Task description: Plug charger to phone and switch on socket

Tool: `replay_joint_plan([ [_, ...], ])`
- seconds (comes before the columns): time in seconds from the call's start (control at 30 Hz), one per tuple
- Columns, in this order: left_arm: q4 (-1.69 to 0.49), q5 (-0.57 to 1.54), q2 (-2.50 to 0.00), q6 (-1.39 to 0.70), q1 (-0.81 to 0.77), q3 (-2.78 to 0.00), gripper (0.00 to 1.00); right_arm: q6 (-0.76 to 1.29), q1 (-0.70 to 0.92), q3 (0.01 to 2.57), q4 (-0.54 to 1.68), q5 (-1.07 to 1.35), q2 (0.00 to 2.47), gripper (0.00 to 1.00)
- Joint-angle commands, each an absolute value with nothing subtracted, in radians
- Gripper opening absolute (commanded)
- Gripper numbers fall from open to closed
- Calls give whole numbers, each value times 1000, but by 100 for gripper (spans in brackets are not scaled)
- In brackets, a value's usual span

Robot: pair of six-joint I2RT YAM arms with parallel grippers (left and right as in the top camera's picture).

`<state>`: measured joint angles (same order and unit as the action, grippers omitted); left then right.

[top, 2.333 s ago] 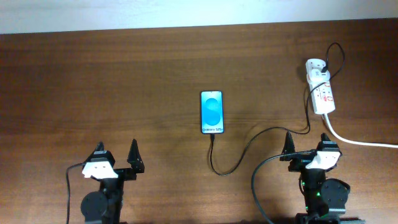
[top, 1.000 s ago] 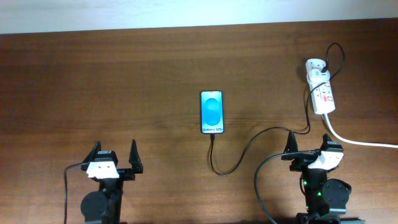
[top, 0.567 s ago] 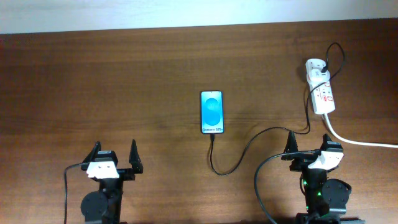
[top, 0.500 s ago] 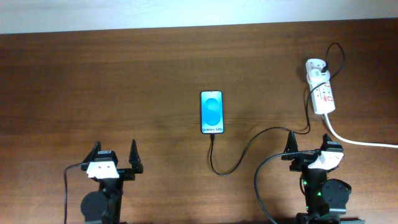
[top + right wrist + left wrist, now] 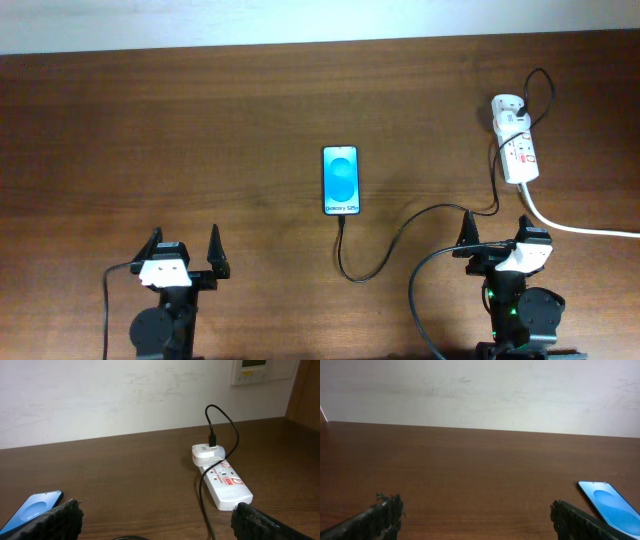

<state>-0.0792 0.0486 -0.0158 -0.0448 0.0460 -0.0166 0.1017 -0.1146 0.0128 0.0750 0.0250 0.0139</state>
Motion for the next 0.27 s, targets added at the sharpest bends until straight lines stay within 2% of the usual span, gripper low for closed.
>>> replay_joint_plan([
  [0.0,-80,45,-14,-29,42,-9,99,105,-119,6,76,30,6,99],
  [0.23,-80,45,-14,-29,42,-9,99,105,-119,6,76,30,6,99],
])
